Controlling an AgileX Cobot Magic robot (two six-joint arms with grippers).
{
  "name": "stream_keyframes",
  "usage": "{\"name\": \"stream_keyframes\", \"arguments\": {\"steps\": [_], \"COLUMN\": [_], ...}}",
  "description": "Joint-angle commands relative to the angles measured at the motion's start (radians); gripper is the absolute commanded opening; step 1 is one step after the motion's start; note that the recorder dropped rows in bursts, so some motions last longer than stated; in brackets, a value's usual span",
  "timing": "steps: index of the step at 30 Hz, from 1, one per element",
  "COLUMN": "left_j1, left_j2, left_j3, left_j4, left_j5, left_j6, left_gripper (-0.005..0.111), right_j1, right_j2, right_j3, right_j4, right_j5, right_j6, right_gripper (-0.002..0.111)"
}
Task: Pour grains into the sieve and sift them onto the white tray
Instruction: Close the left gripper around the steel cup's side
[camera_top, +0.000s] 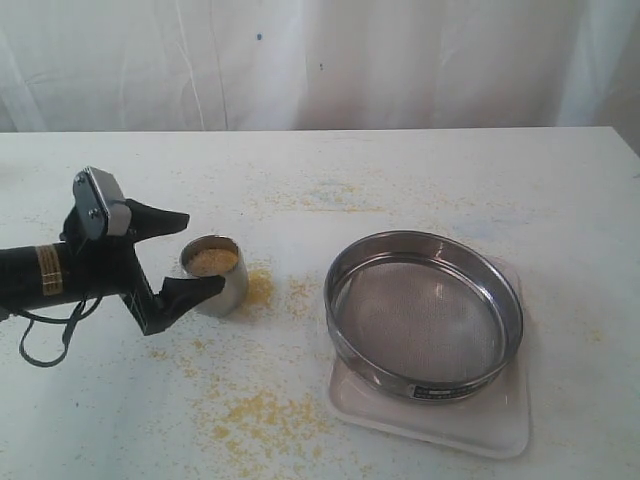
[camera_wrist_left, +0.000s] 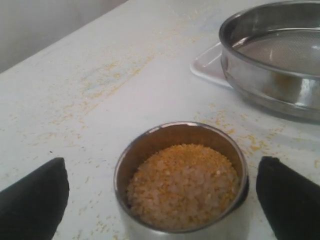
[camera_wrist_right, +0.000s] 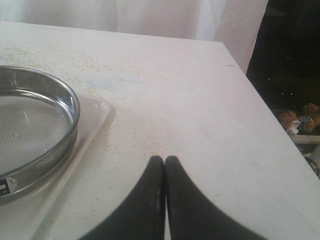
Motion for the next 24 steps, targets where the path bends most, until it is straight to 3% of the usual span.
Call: {"name": "stream_keyframes", "arguments": {"steps": [1,12,24], "left_j1": [-0.021,-0.021,-0.081], "left_j2": [0.029,0.078,0.194], "left_j3": [-0.015,-0.015,-0.168], "left_j4": [0.019,-0.051,-0.036], "left_j5": [0.007,0.007,0.007], "left_j6": [0.011,0.160,0.129], "left_gripper": [0.105,0.105,0.105], "right_j1": [0.000,0.000,0.000], "right_j2": [-0.004,-0.004,-0.004], "right_j3": [-0.001,-0.001,-0.001], "right_j4": [-0.006,-0.006,-0.006], "right_j5": [-0.002,-0.002,-0.002], "right_j6": [0.007,0.007,0.007], "right_gripper": [0.000,0.000,0.000]}}
